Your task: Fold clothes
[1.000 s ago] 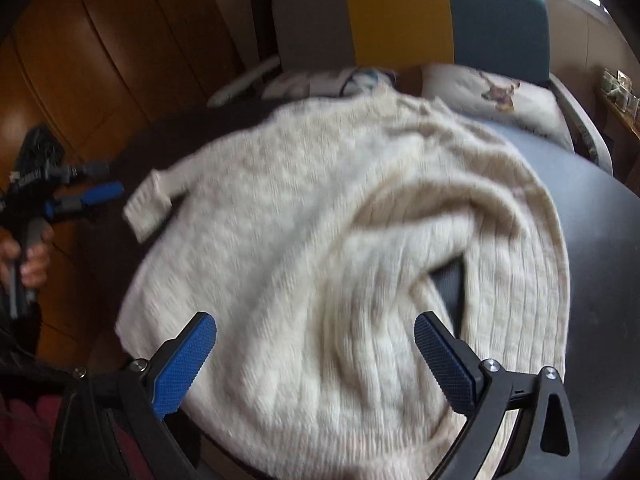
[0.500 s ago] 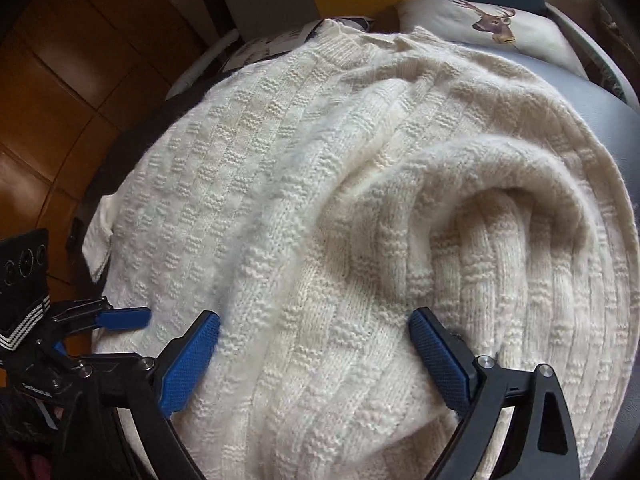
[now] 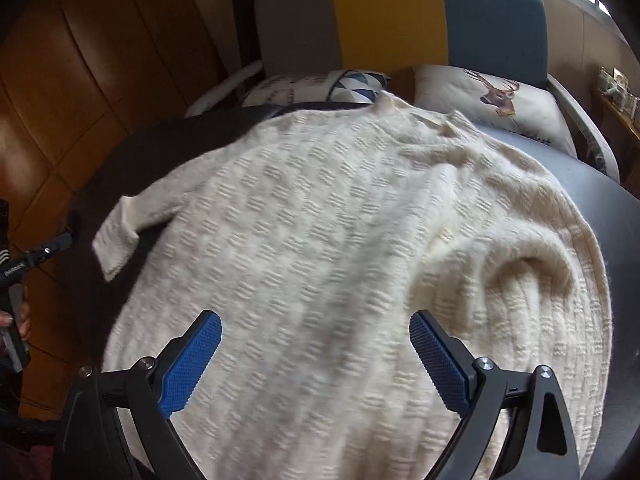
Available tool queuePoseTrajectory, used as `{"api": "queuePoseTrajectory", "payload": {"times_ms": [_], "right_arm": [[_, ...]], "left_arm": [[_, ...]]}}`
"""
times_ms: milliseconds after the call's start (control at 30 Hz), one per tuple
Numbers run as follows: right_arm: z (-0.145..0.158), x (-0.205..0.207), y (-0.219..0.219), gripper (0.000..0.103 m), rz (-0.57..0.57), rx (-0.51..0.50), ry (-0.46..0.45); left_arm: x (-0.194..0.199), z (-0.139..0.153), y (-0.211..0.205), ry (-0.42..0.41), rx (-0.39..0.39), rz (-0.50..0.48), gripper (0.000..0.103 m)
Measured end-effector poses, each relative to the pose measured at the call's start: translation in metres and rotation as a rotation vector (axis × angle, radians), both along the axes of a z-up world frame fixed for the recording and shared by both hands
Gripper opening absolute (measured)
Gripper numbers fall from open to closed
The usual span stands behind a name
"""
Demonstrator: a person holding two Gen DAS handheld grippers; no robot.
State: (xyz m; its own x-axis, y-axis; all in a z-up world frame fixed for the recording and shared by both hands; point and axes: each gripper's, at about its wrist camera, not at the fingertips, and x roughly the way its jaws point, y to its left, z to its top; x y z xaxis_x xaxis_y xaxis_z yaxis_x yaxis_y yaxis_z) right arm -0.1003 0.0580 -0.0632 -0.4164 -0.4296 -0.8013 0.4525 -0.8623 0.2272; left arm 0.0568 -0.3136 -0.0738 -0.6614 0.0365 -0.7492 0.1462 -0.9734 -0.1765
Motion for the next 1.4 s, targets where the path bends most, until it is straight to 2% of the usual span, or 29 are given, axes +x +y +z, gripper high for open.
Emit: {"api": "queuePoseTrajectory", "payload": {"times_ms": [33,100,167,267,433,500,533,567,600,633,667,733,767,833,867,900,1000,1133,1200,1233,1300,1400], "right_arm": [[0.000,0.002,-0.012,0.097,0.016,-0.004,-0.002],[-0.002,0.010,-0.033,0.097,0.049,-0.005,-0.018],[-0.008,0.015,-0.051,0.097,0.072,0.006,-0.039],[-0.020,0.017,-0.067,0.097,0.085,0.018,-0.079],[-0.043,0.016,-0.077,0.098,0.071,0.062,-0.134],[-0.050,0.016,-0.075,0.098,0.056,0.066,-0.139],[-0.050,0.017,-0.075,0.099,0.059,0.064,-0.131],[-0.051,0.018,-0.075,0.099,0.064,0.067,-0.127],[-0.052,0.019,-0.077,0.100,0.072,0.075,-0.119],[-0.053,0.021,-0.078,0.102,0.080,0.083,-0.110],[-0.054,0.024,-0.080,0.102,0.086,0.094,-0.100],[-0.057,0.028,-0.084,0.103,0.098,0.114,-0.080],[-0.058,0.029,-0.085,0.103,0.101,0.121,-0.073],[-0.059,0.031,-0.085,0.103,0.096,0.119,-0.070],[-0.059,0.031,-0.085,0.103,0.092,0.115,-0.071],[-0.059,0.030,-0.085,0.103,0.091,0.112,-0.071],[-0.060,0.029,-0.085,0.103,0.088,0.108,-0.072],[-0.062,0.030,-0.085,0.103,0.088,0.115,-0.069],[-0.063,0.030,-0.086,0.103,0.087,0.120,-0.068],[-0.064,0.031,-0.086,0.103,0.086,0.121,-0.065],[-0.065,0.031,-0.087,0.103,0.085,0.124,-0.058],[-0.066,0.029,-0.092,0.103,0.081,0.136,-0.054]], "left_arm": [[0.002,-0.004,-0.007,-0.009,-0.035,-0.014,0.067],[0.001,-0.013,-0.009,-0.029,-0.037,-0.065,0.075],[-0.002,-0.021,-0.002,-0.038,-0.039,-0.129,0.076],[-0.013,-0.033,0.019,-0.044,-0.142,-0.187,0.080],[-0.036,-0.057,0.043,-0.092,-0.324,-0.268,0.080],[-0.045,-0.068,0.040,-0.135,-0.345,-0.256,0.079],[-0.047,-0.070,0.034,-0.138,-0.301,-0.243,0.076],[-0.047,-0.069,0.025,-0.131,-0.235,-0.214,0.059],[-0.047,-0.068,0.013,-0.128,-0.177,-0.174,0.035],[-0.047,-0.066,0.002,-0.125,-0.119,-0.134,0.023],[-0.045,-0.064,-0.014,-0.112,-0.017,-0.094,0.013],[-0.036,-0.054,-0.058,-0.034,0.265,0.003,0.013],[-0.030,-0.049,-0.082,0.016,0.379,0.062,0.013],[-0.017,-0.042,-0.133,0.113,0.576,0.185,0.013],[-0.010,-0.042,-0.158,0.151,0.654,0.247,0.013],[-0.006,-0.044,-0.178,0.170,0.697,0.302,0.013],[0.002,-0.057,-0.221,0.156,0.735,0.423,0.013],[0.005,-0.087,-0.235,0.004,0.727,0.496,0.014],[0.013,-0.097,-0.234,-0.050,0.742,0.522,0.018],[0.021,-0.099,-0.234,-0.055,0.754,0.544,0.019],[0.039,-0.091,-0.236,-0.011,0.741,0.585,0.022],[0.050,-0.066,-0.224,0.079,0.706,0.539,0.026]]}}
